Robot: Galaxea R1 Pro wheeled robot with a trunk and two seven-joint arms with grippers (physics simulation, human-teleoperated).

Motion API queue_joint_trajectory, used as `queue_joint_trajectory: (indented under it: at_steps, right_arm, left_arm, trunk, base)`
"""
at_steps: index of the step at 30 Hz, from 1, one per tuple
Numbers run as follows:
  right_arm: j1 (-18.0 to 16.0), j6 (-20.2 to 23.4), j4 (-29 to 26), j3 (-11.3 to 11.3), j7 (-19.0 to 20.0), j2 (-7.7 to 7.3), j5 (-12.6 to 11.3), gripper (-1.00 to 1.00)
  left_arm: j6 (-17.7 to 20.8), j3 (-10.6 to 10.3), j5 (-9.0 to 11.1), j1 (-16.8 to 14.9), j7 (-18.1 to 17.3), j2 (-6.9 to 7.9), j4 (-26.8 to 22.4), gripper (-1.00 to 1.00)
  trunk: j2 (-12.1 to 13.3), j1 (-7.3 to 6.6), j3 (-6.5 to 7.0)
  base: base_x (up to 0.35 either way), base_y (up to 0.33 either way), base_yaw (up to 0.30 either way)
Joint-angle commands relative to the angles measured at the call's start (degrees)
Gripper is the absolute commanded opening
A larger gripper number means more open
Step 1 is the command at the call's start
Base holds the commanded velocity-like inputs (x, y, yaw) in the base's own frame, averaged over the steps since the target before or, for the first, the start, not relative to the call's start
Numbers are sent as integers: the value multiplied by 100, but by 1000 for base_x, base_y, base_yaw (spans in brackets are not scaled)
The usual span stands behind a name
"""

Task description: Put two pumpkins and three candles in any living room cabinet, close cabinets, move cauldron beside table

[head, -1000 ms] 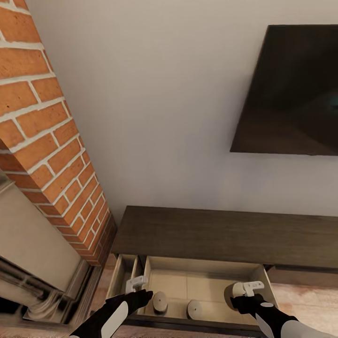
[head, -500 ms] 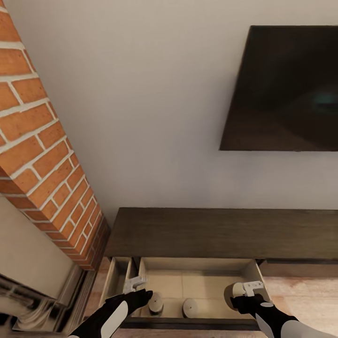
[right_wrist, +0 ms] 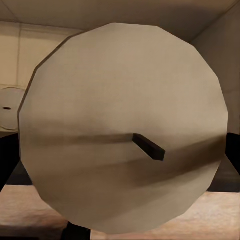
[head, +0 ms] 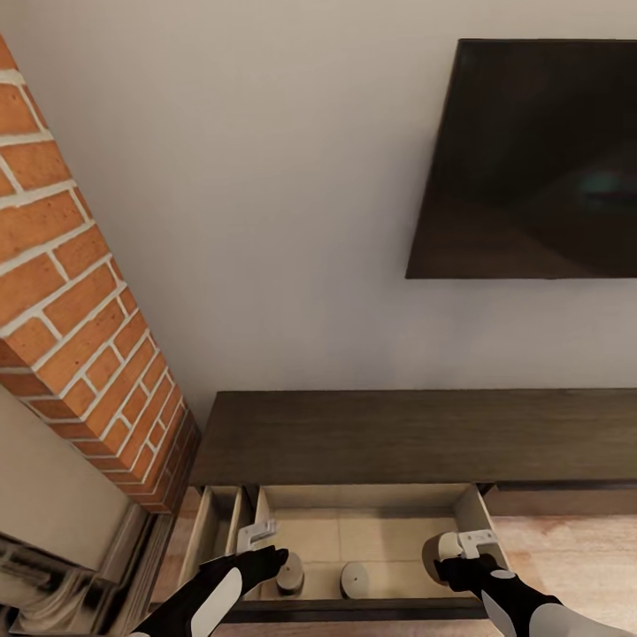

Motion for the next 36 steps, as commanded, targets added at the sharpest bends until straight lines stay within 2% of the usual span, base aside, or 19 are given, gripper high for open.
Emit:
queue_joint_trajectory:
  at_steps: [1, 22, 36]
  right_arm:
    - [0, 0, -2, -1, -5, 0, 0, -100]
    - [-8, 0, -14, 7, -5, 1, 2, -100]
    - [-18, -8, -23, 7, -4, 9, 9, -100]
  left_arm:
    - [0, -2, 1, 0, 0, 0, 0, 100]
    - [0, 13, -6, 0, 3, 0, -9, 100]
    - [0, 27, -6, 0, 9, -9, -22, 100]
  trunk:
    - [-42, 23, -20]
    - [-884, 484, -451]
    - [-1445, 791, -820]
  base:
    - [0, 0, 0]
    - [0, 0, 0]
    - [0, 0, 0]
